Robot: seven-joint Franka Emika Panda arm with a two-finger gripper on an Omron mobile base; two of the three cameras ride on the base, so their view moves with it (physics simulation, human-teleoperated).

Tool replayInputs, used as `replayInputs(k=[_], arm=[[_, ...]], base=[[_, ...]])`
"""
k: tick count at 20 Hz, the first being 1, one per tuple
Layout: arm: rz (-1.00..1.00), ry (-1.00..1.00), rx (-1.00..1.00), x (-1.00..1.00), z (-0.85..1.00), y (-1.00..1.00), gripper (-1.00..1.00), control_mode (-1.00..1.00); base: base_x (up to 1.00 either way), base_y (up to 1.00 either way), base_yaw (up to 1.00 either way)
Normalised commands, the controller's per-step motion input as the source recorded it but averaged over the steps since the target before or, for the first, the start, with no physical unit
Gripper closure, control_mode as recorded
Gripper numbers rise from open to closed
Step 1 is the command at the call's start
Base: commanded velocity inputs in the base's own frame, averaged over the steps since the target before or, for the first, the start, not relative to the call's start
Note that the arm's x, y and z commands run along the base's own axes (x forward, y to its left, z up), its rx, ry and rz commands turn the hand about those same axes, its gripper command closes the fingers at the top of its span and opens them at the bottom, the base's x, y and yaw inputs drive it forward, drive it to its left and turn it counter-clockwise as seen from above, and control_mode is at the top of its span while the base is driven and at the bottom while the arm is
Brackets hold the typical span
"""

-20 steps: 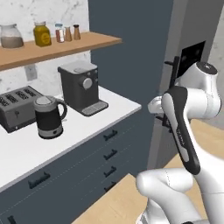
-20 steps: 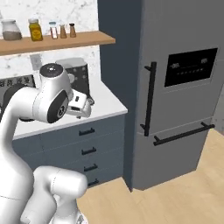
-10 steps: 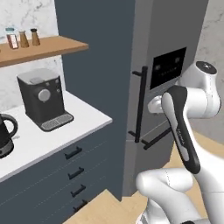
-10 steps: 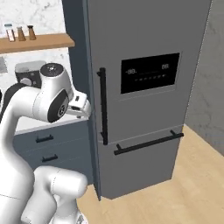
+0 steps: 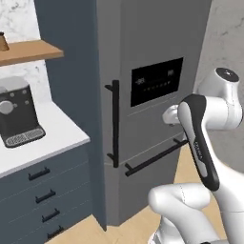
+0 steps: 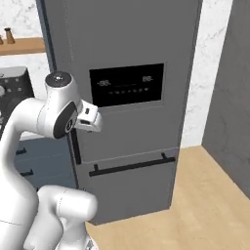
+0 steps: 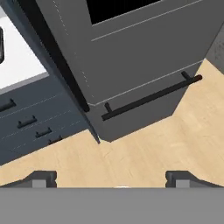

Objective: Navigate to the fridge.

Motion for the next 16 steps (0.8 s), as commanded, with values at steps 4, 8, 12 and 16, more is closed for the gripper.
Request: replayInputs(k=[4,8,12,16], arm=[[0.0,0.0,0.0,0.0,0.0,0.0,-1.0,1.0],[0.0,0.0,0.0,0.0,0.0,0.0,-1.0,1.0],[0.0,0.0,0.0,0.0,0.0,0.0,-1.0,1.0],[0.0,0.0,0.0,0.0,0.0,0.0,-1.0,1.0]], base=[[0.28,-0.94,0.45],[0.43,-0.64,0.59],[0.3,-0.78,0.55],[0.28,-0.83,0.37]])
